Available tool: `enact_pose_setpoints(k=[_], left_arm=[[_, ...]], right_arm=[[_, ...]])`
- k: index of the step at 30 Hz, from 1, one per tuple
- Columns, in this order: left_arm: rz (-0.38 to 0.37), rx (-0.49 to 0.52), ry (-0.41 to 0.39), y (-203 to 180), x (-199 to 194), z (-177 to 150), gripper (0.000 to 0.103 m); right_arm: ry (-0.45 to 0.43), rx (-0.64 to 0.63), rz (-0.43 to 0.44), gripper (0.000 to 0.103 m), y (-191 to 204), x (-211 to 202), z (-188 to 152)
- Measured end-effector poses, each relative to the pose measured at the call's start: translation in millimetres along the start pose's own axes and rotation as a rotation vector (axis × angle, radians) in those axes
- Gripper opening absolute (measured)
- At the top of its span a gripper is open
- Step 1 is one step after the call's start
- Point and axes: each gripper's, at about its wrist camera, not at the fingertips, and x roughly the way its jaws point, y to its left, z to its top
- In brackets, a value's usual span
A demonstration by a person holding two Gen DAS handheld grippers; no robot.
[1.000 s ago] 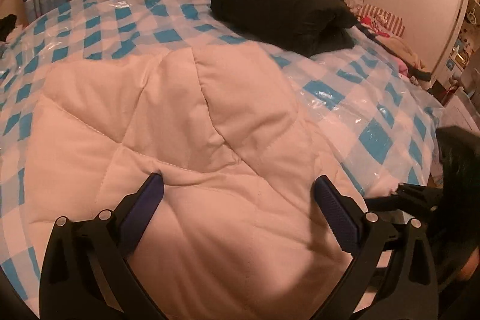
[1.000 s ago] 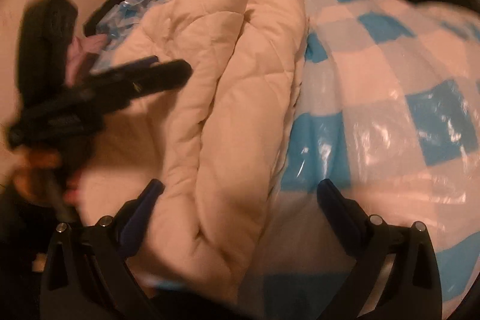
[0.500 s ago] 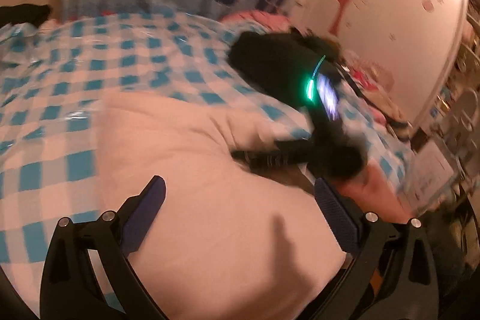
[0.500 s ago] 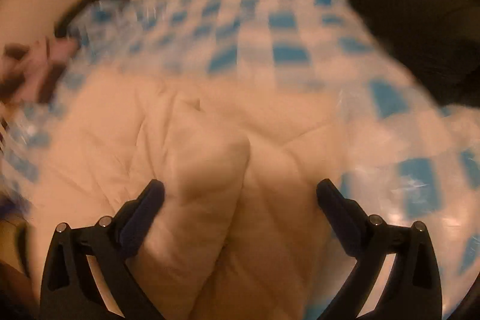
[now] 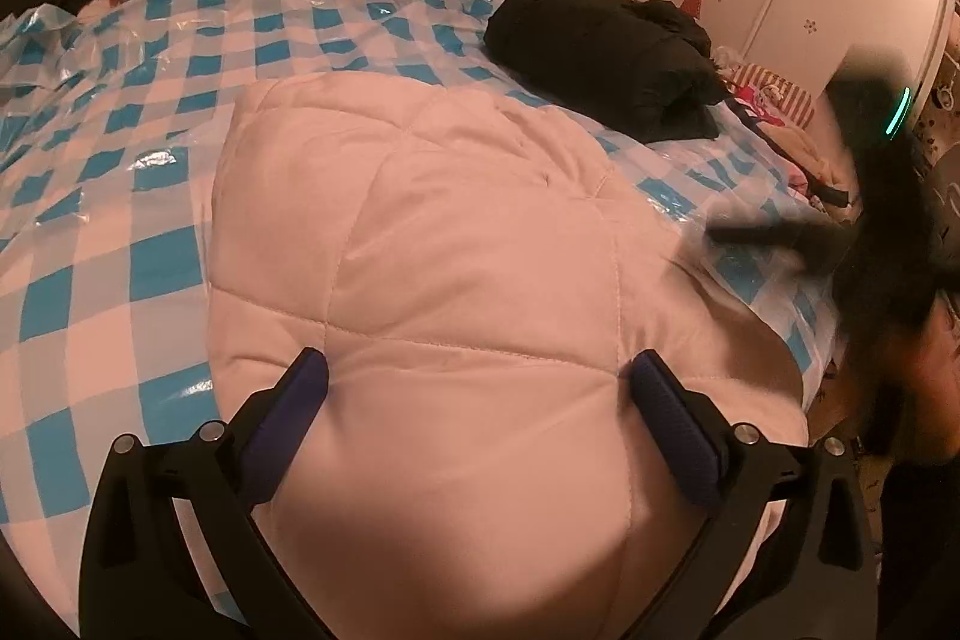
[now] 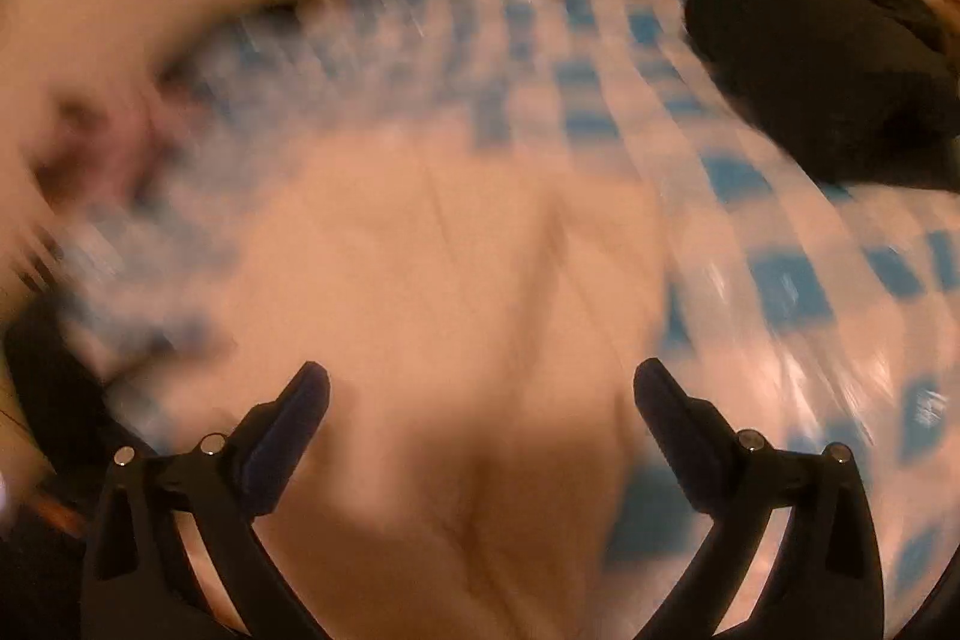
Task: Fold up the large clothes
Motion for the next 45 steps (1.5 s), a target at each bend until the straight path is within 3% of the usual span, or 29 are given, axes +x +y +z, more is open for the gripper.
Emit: enact_pose_setpoints(k=[1, 2, 3, 5, 8, 12, 15, 18, 20, 22, 27, 28, 30, 32, 35, 37, 39, 42, 45], left_arm=[[0.024, 0.033, 0.015, -5.3, 1.7, -1.0, 0.096], [0.029, 0.05, 0.017, -9.3, -0.3, -2.1, 0.096], [0.007, 0.049, 0.008, -9.3, -7.7, -1.1, 0.096], [-0.048, -0.059, -0.019, 8.0, -33.0, 2.8, 0.096], [-0.108, -0.233, -0.06, 47.0, -59.9, 1.7, 0.096], [-0.108, -0.42, -0.015, 99.7, -53.7, -7.0, 0.096], [-0.161, -0.527, 0.015, 118.3, -39.6, -20.3, 0.096], [-0.224, -0.565, 0.055, 119.4, -19.3, -27.7, 0.096], [-0.291, -0.592, 0.06, 117.0, -9.7, -26.5, 0.096], [-0.332, -0.601, 0.068, 112.9, -2.2, -23.0, 0.096], [-0.271, -0.546, 0.072, 95.2, 8.3, -10.0, 0.096], [-0.247, -0.491, 0.062, 86.3, 3.9, -5.7, 0.096], [-0.156, -0.268, 0.001, 50.0, -15.6, 5.7, 0.088], [-0.105, -0.155, -0.043, 31.7, -35.5, 11.3, 0.079], [-0.01, -0.078, -0.116, 35.5, -77.5, 21.0, 0.079], [0.042, -0.088, -0.115, 57.2, -98.2, 18.0, 0.079], [0.077, -0.131, -0.055, 87.8, -106.7, 7.2, 0.08], [0.008, -0.327, 0.037, 153.4, -97.4, -24.0, 0.081], [-0.062, -0.407, 0.015, 182.1, -99.8, -38.0, 0.082]], right_arm=[[0.029, 0.031, 0.054, 0.098, -5.0, 20.7, -9.4], [0.027, 0.114, 0.167, 0.098, -22.2, 31.3, -18.6], [0.047, 0.156, 0.223, 0.098, -32.4, 32.6, -20.0], [0.08, 0.26, 0.314, 0.097, -50.8, 19.4, -19.3], [0.008, 0.311, 0.399, 0.097, -61.8, -15.9, -23.3], [-0.002, 0.377, 0.473, 0.097, -68.5, -27.0, -24.6], [0.04, 0.406, 0.511, 0.097, -65.3, -13.0, -24.3], [0.116, 0.414, 0.51, 0.097, -63.9, 9.6, -30.8], [0.115, 0.441, 0.553, 0.097, -66.1, 13.4, -36.3], [0.103, 0.462, 0.594, 0.097, -69.9, 12.6, -38.4], [0.094, 0.462, 0.608, 0.098, -67.0, 19.6, -38.4], [0.093, 0.459, 0.606, 0.098, -64.7, 22.0, -37.4], [0.081, 0.443, 0.595, 0.098, -55.0, 22.7, -37.7], [0.071, 0.434, 0.585, 0.098, -38.7, 23.2, -27.3], [0.057, 0.376, 0.623, 0.098, -0.6, 24.8, -8.8], [0.082, 0.335, 0.687, 0.098, 29.3, 36.3, 0.4], [0.166, 0.253, 0.726, 0.098, 67.0, 59.8, 6.6], [0.2, 0.258, 0.785, 0.098, 72.5, 74.3, 13.9], [0.157, 0.373, 0.858, 0.098, 44.9, 68.8, 10.3]])
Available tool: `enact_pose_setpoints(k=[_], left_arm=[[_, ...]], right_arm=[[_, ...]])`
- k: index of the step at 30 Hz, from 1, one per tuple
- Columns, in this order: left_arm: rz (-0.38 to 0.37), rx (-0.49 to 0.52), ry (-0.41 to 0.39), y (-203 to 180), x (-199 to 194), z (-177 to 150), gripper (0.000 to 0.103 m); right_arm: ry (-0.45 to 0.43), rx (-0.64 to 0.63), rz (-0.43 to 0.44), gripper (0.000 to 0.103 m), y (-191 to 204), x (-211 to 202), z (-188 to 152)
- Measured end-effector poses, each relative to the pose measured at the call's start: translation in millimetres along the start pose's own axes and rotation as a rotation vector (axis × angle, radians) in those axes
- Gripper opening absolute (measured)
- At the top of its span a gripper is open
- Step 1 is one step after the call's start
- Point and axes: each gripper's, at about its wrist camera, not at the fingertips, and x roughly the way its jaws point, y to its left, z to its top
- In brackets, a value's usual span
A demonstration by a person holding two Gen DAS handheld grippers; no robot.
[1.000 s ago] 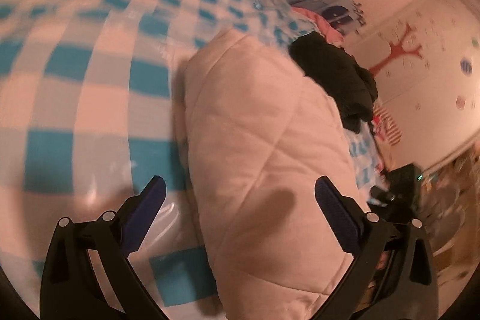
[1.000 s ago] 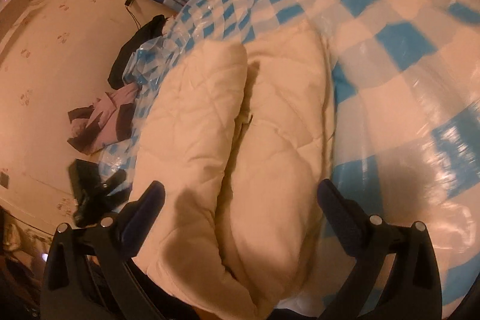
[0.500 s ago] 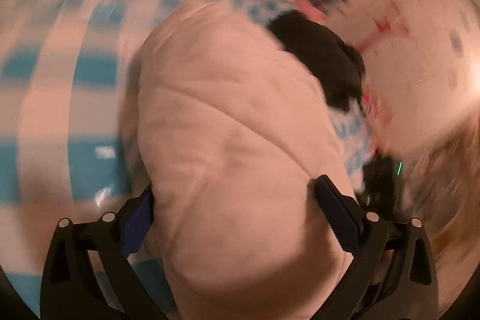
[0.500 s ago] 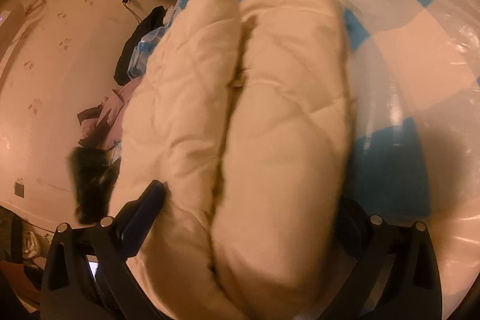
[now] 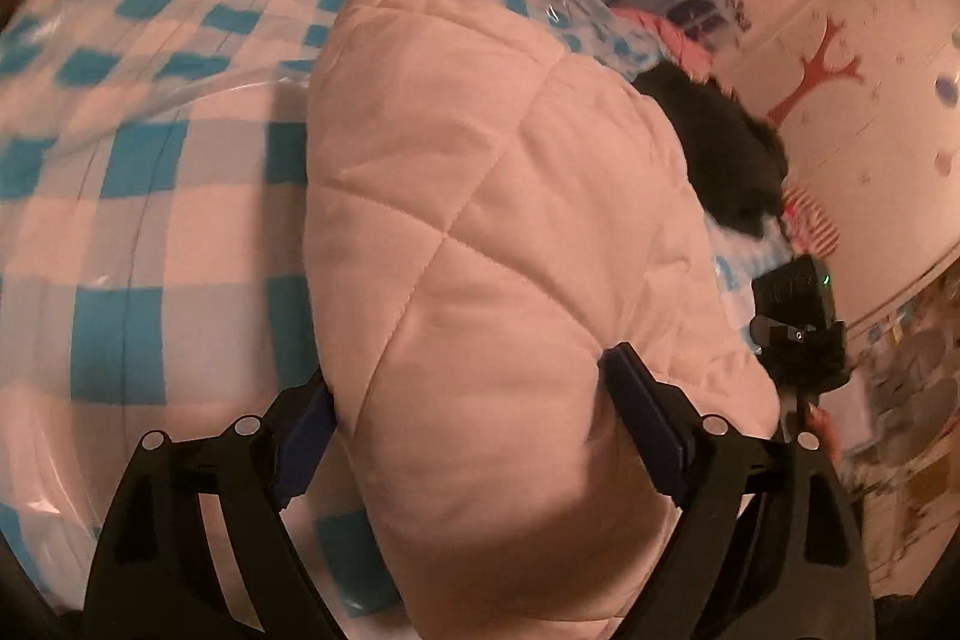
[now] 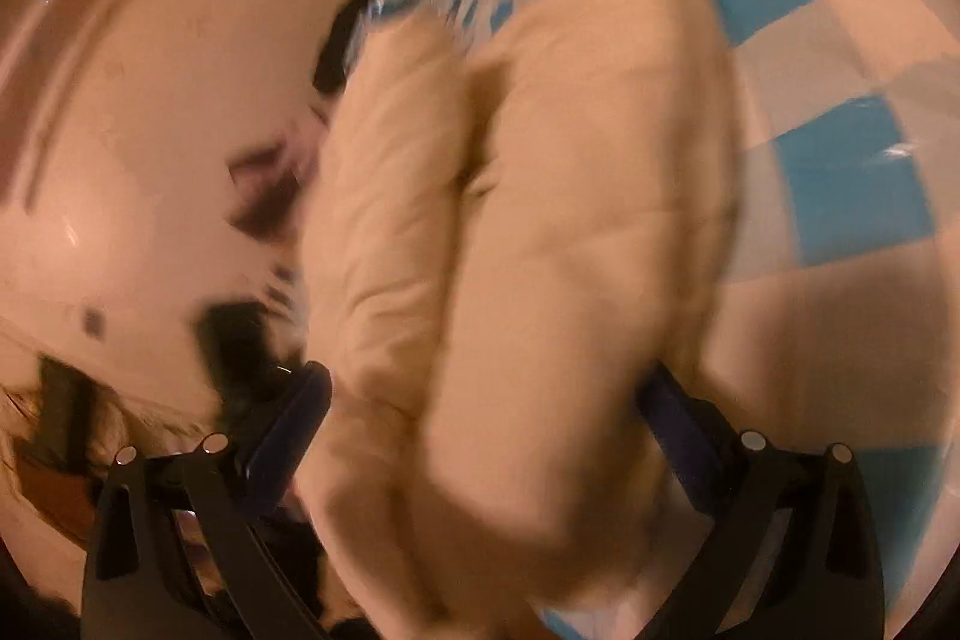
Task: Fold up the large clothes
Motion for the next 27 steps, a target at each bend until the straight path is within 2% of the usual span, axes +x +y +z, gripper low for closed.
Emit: enact_pose_setpoints(k=[2, 4, 8, 11, 14, 17, 21, 23, 24, 26, 27], left_arm=[[-0.027, 0.022, -0.001, 0.0, -3.9, 3.4, 0.083], [-0.038, 0.033, -0.01, 1.0, -3.6, 6.4, 0.083], [-0.073, -0.027, -0.027, 19.9, -1.5, 13.9, 0.085], [-0.091, -0.036, -0.018, 26.5, 3.5, 14.0, 0.088], [-0.097, -0.031, 0.013, 24.8, 12.5, 14.1, 0.093], [-0.094, -0.02, 0.039, 24.5, 16.9, 16.8, 0.094], [-0.134, -0.072, 0.052, 33.2, 26.1, 16.0, 0.094], [-0.099, -0.046, 0.035, 24.0, 27.0, 14.4, 0.094], [-0.074, -0.015, 0.019, 17.4, 24.2, 12.6, 0.09], [0.028, 0.123, -0.057, -10.1, 8.9, 8.7, 0.073], [0.047, 0.172, -0.087, -21.0, 2.0, 8.2, 0.069]], right_arm=[[-0.009, 0.029, -0.023, 0.098, -8.0, -10.5, -2.7], [0.01, 0.071, 0.019, 0.098, -15.9, -14.1, -6.6], [0.071, 0.111, 0.088, 0.098, -20.7, 4.2, -7.6], [0.114, 0.107, 0.06, 0.098, -21.6, 12.1, 1.4], [0.115, 0.115, 0.042, 0.098, -21.1, 18.8, 9.5], [0.179, 0.118, -0.015, 0.098, -23.6, 28.7, 10.2], [0.218, 0.163, 0.009, 0.098, -27.5, 34.3, 14.2], [0.204, 0.148, 0.05, 0.098, -23.2, 38.6, 15.7], [0.194, 0.119, 0.057, 0.098, -18.1, 40.4, 14.4], [0.146, 0.036, 0.06, 0.098, -4.3, 37.0, 12.1], [0.122, -0.011, 0.086, 0.098, 5.3, 33.6, 12.4]])
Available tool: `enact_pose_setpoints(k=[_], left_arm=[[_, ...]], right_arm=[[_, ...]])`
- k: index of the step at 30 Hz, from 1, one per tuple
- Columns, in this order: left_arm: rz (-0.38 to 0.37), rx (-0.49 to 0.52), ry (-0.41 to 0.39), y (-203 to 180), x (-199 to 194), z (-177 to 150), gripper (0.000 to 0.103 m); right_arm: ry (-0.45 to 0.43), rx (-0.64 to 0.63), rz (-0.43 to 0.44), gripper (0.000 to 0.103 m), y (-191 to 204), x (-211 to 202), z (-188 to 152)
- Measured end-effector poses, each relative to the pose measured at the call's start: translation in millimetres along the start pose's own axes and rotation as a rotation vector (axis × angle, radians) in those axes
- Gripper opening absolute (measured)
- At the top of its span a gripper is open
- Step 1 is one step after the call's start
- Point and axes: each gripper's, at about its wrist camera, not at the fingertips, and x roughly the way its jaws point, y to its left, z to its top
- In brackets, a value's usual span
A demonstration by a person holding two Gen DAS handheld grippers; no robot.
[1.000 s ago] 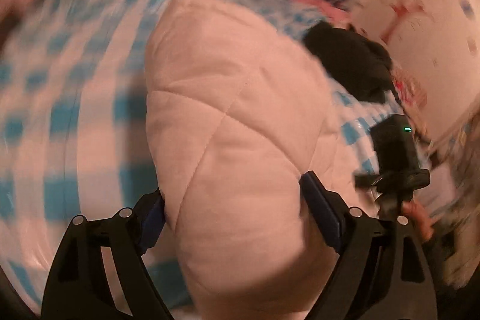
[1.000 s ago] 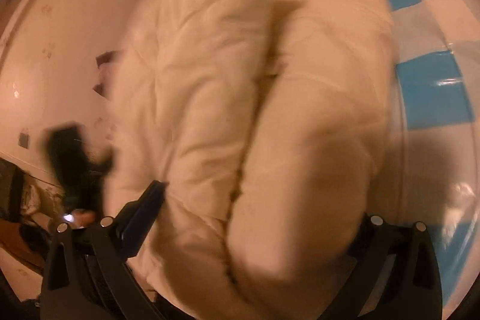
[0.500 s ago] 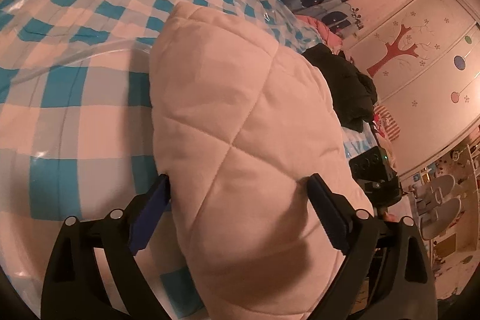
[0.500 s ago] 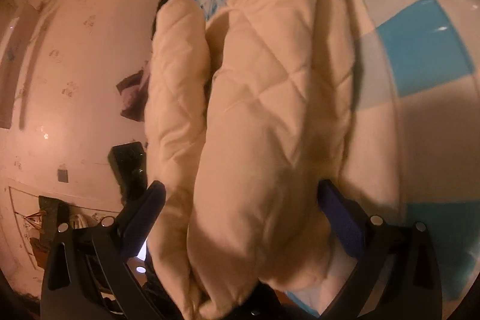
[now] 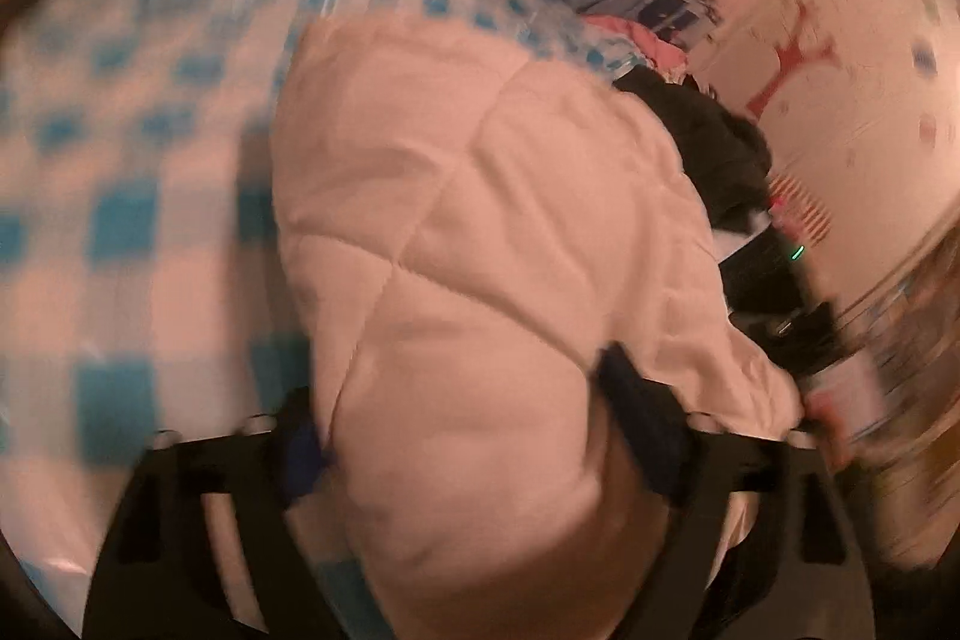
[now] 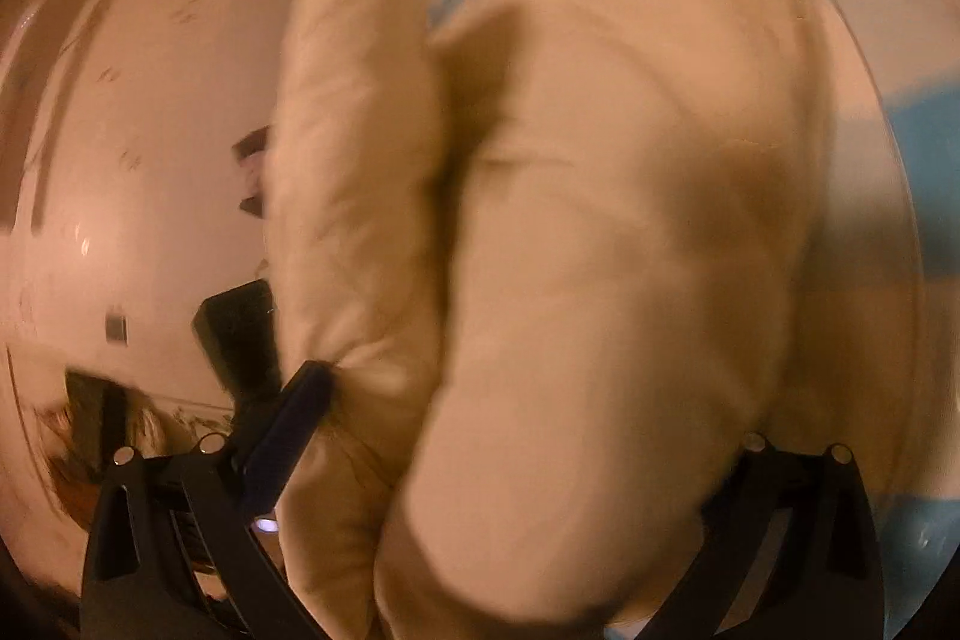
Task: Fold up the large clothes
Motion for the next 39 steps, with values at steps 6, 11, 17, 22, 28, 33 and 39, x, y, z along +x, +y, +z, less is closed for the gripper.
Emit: enact_pose_setpoints(k=[6, 11, 17, 22, 28, 33, 39], left_arm=[[0.112, 0.114, 0.007, -22.8, -18.7, 26.1, 0.073], [0.034, -0.045, 0.122, 35.1, 12.3, 16.6, 0.086], [-0.092, -0.129, 0.124, 61.5, -3.5, 15.8, 0.088], [-0.145, -0.213, 0.159, 74.5, 24.9, 13.2, 0.095], [-0.121, -0.201, 0.182, 73.8, 32.6, 12.2, 0.096], [-0.076, -0.172, 0.125, 63.1, 29.5, 7.8, 0.082], [-0.019, -0.056, 0.036, 34.1, -4.7, 7.5, 0.059]], right_arm=[[0.043, -0.124, -0.059, 0.098, 30.9, 24.2, 13.5], [0.108, 0.028, -0.075, 0.098, -12.9, 42.0, 24.6], [0.064, 0.06, -0.068, 0.098, -10.1, 15.1, 27.7], [0.152, 0.146, -0.061, 0.098, -30.8, 36.9, 27.7], [0.125, 0.175, 0.005, 0.098, -51.3, 29.0, 18.4], [0.103, 0.12, 0.0, 0.098, -53.0, 26.5, 12.5], [0.012, -0.124, -0.143, 0.085, 0.4, 15.1, -12.5]])
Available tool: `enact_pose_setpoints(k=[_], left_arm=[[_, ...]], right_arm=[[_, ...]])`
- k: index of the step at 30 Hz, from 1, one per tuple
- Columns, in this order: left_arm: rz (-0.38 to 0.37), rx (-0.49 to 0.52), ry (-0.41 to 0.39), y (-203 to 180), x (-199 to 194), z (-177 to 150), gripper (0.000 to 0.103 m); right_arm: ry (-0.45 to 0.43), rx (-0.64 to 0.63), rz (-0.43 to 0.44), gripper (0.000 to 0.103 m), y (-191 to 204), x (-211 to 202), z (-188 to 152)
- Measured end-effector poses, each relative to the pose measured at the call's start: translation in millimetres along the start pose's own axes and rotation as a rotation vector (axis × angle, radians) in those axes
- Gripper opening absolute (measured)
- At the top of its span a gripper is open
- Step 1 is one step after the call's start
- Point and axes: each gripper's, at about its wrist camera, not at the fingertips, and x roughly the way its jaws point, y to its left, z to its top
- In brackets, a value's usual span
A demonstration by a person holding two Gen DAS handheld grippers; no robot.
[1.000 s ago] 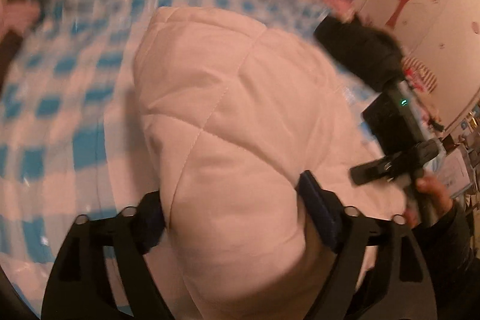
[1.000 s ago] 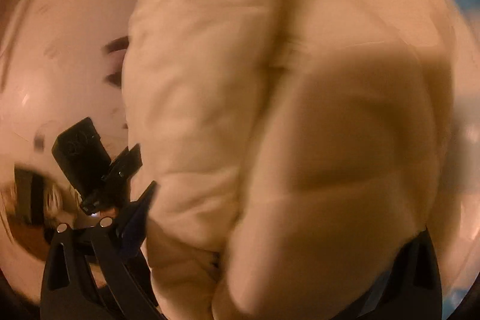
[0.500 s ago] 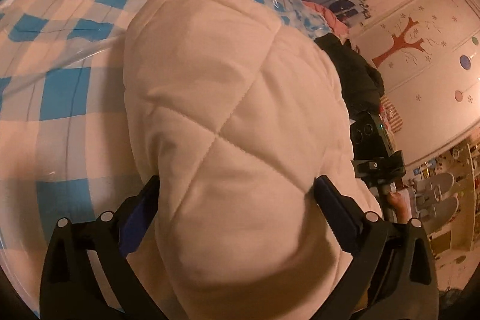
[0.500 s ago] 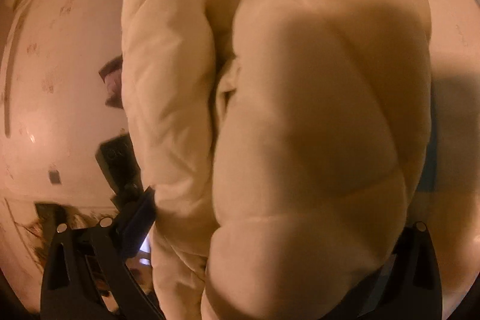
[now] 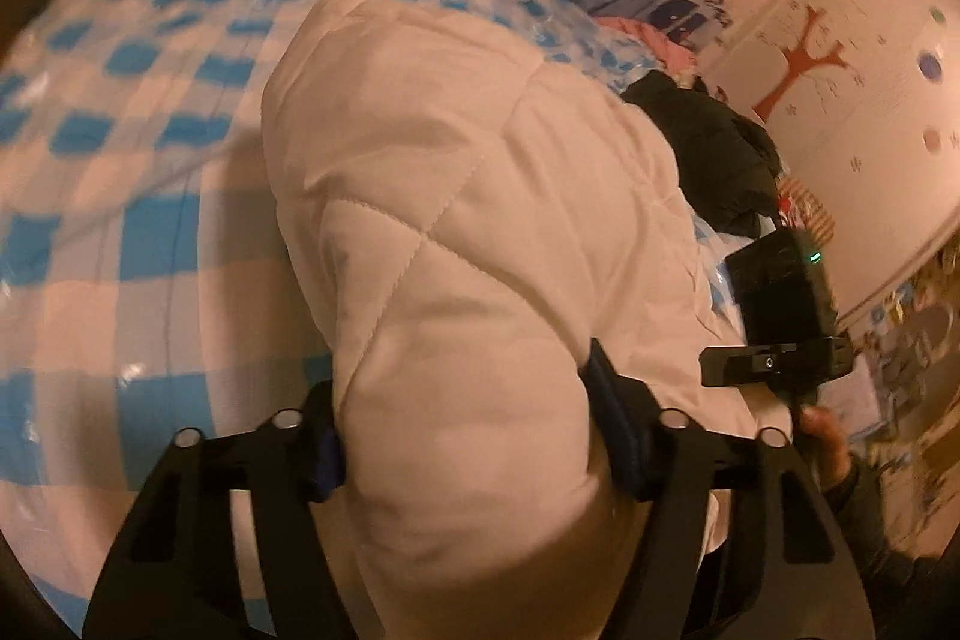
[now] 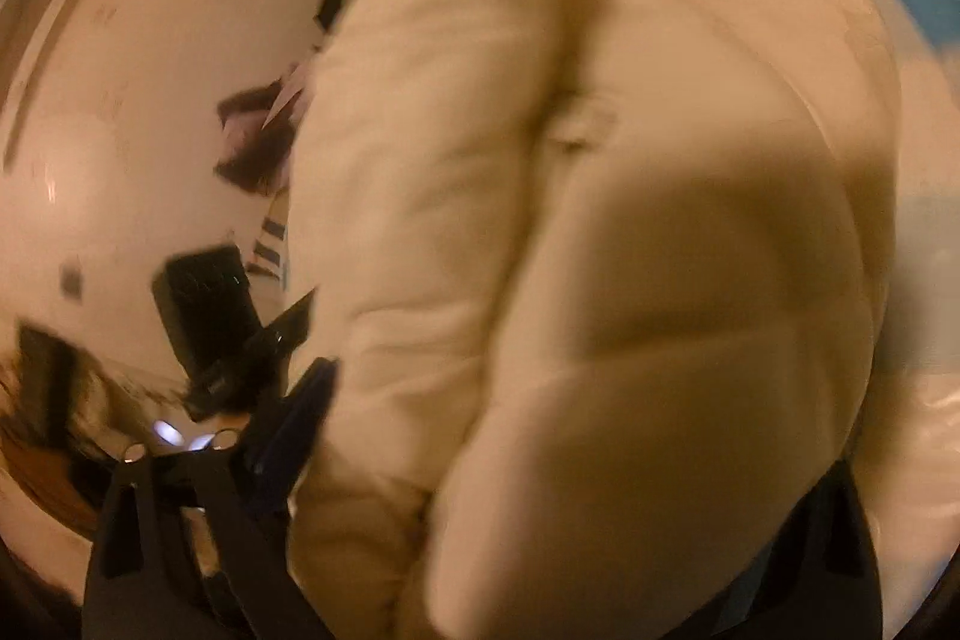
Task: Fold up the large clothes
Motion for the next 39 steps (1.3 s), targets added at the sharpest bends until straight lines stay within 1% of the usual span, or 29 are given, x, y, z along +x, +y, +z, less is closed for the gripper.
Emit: enact_pose_setpoints(k=[2, 5, 6, 7, 9, 10, 11, 12, 13, 14, 15, 17, 18, 19, 20, 21, 23, 24, 26, 28, 29, 31, 33, 34, 35, 36, 37, 38, 39], left_arm=[[-0.004, 0.063, -0.065, -16.5, -21.8, 2.3, 0.057], [-0.004, 0.103, -0.12, -30.9, -44.3, 10.3, 0.057], [0.006, 0.113, -0.121, -33.1, -46.4, 10.9, 0.057], [0.017, 0.111, -0.107, -32.1, -44.1, 11.0, 0.057], [0.048, 0.082, -0.024, -22.3, -24.7, 6.6, 0.061], [0.068, 0.062, 0.02, -13.3, -12.2, 1.5, 0.065], [0.082, 0.027, 0.033, -0.8, -3.0, -5.2, 0.073], [0.068, -0.005, 0.022, 4.8, -4.2, -9.5, 0.075], [0.032, -0.043, 0.016, 11.9, -8.3, -11.5, 0.078], [-0.002, -0.076, 0.016, 16.9, -11.0, -12.5, 0.085], [-0.013, -0.103, 0.023, 21.3, -9.7, -12.1, 0.09], [-0.001, -0.108, 0.047, 20.9, 2.4, -12.8, 0.092], [0.014, -0.096, 0.035, 18.2, 4.5, -13.8, 0.091], [0.029, -0.077, 0.022, 13.7, 3.2, -15.4, 0.085], [0.066, -0.024, -0.021, 3.7, -5.6, -16.5, 0.071], [0.086, 0.017, -0.056, -4.5, -13.9, -18.2, 0.063], [0.153, 0.112, -0.127, -22.3, -34.5, -17.0, 0.059], [0.176, 0.134, -0.161, -25.0, -45.9, -13.3, 0.058], [0.206, 0.139, -0.23, -21.3, -73.2, -2.9, 0.058], [0.236, 0.134, -0.27, -12.0, -93.2, 7.8, 0.058], [0.26, 0.117, -0.286, -0.8, -103.7, 12.5, 0.058], [0.305, 0.072, -0.275, 21.1, -107.0, 17.5, 0.061], [0.353, -0.016, -0.206, 58.0, -92.8, 17.2, 0.075], [0.38, -0.095, -0.135, 88.6, -73.4, 14.0, 0.082], [0.398, -0.19, -0.095, 119.2, -57.1, 7.6, 0.096], [0.327, -0.27, -0.111, 138.0, -56.3, 0.4, 0.097], [0.28, -0.303, -0.114, 144.3, -59.6, -1.8, 0.096], [0.276, -0.283, -0.114, 140.3, -70.0, -1.8, 0.096], [0.311, -0.233, -0.141, 131.9, -80.9, -1.6, 0.096]], right_arm=[[-0.043, -0.067, 0.008, 0.081, 17.6, -15.9, -4.1], [-0.104, -0.147, 0.043, 0.081, 31.2, -36.8, -6.6], [-0.108, -0.158, 0.046, 0.081, 29.4, -38.8, -7.7], [-0.097, -0.152, 0.045, 0.084, 24.9, -36.7, -8.3], [-0.009, -0.06, 0.007, 0.093, 2.1, -9.9, -9.0], [0.049, 0.012, -0.03, 0.097, -19.6, 4.6, -10.5], [0.069, 0.056, -0.032, 0.097, -29.1, 11.3, -10.3], [0.055, 0.094, 0.018, 0.097, -38.5, 10.2, -12.5], [0.037, 0.095, 0.035, 0.097, -39.2, 6.2, -13.2], [0.022, 0.085, 0.037, 0.097, -39.5, 1.2, -13.1], [0.025, 0.084, 0.032, 0.097, -39.8, 1.2, -11.5], [0.044, 0.112, 0.035, 0.098, -42.4, 14.6, -5.1], [0.062, 0.138, 0.063, 0.098, -44.7, 26.6, -1.7], [0.062, 0.136, 0.078, 0.098, -42.4, 27.9, -3.9], [0.034, 0.103, 0.085, 0.097, -39.0, 25.9, -2.6], [-0.002, 0.047, 0.08, 0.097, -28.8, 21.1, -3.1], [-0.046, -0.078, 0.063, 0.096, -0.1, 17.2, -3.1], [-0.063, -0.129, 0.07, 0.096, 14.3, 17.2, -0.6], [-0.092, -0.217, 0.1, 0.096, 41.4, 20.5, 13.1], [-0.101, -0.246, 0.149, 0.096, 54.6, 32.9, 31.7], [-0.096, -0.253, 0.152, 0.096, 59.7, 43.2, 40.4], [-0.052, -0.245, 0.133, 0.096, 56.2, 76.2, 58.1], [0.028, -0.185, 0.072, 0.096, 35.3, 117.6, 66.2], [0.089, -0.134, 0.017, 0.098, 16.0, 147.2, 68.2], [0.138, -0.083, -0.004, 0.098, -1.4, 167.2, 68.7], [0.155, -0.039, 0.038, 0.098, -16.7, 178.3, 68.6], [0.156, -0.053, 0.039, 0.098, -16.9, 176.9, 67.7], [0.168, -0.068, 0.031, 0.098, -13.6, 172.2, 65.7], [0.17, -0.078, 0.02, 0.098, -10.9, 164.1, 63.0]])
